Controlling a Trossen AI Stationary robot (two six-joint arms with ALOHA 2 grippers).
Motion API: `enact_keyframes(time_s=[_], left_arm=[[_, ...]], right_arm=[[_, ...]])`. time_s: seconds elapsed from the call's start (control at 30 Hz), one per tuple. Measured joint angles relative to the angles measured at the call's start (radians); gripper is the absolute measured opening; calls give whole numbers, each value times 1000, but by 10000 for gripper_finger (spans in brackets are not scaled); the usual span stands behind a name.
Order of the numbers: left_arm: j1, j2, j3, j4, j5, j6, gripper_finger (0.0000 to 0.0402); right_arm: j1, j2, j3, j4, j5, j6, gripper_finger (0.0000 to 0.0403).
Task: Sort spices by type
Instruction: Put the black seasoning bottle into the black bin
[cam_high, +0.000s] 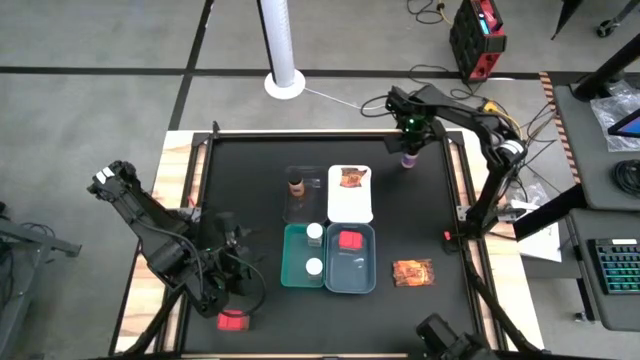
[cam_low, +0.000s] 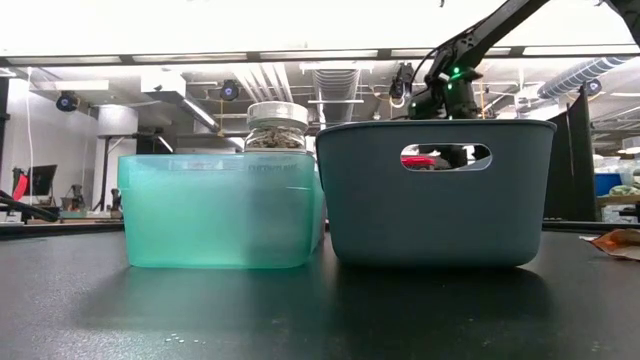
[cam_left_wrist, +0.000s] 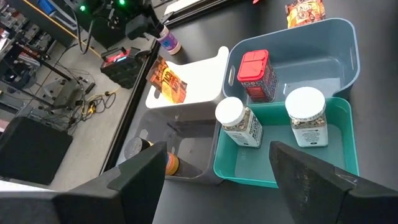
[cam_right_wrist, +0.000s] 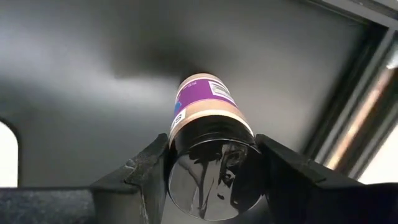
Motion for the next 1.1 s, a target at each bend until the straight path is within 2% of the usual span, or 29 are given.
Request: enact_keyframes(time_s=[0.3,0.43,0.6,0.87,1.1], left_arm=[[0,0,0,0,0,1,267],[0,0,0,0,0,2,267],[0,0,0,0,0,1,267],[0,0,0,0,0,0,267],[0,0,0,3,25,-5,267]], right_arm=[[57,-148,60,-140,63,24,198],[124,-230,95,-151,63,44,198],[246,-273,161,-148,60,59,198],[430,-214,320,-137,61,37,198],[576,-82,496,-139,52,-131,198]])
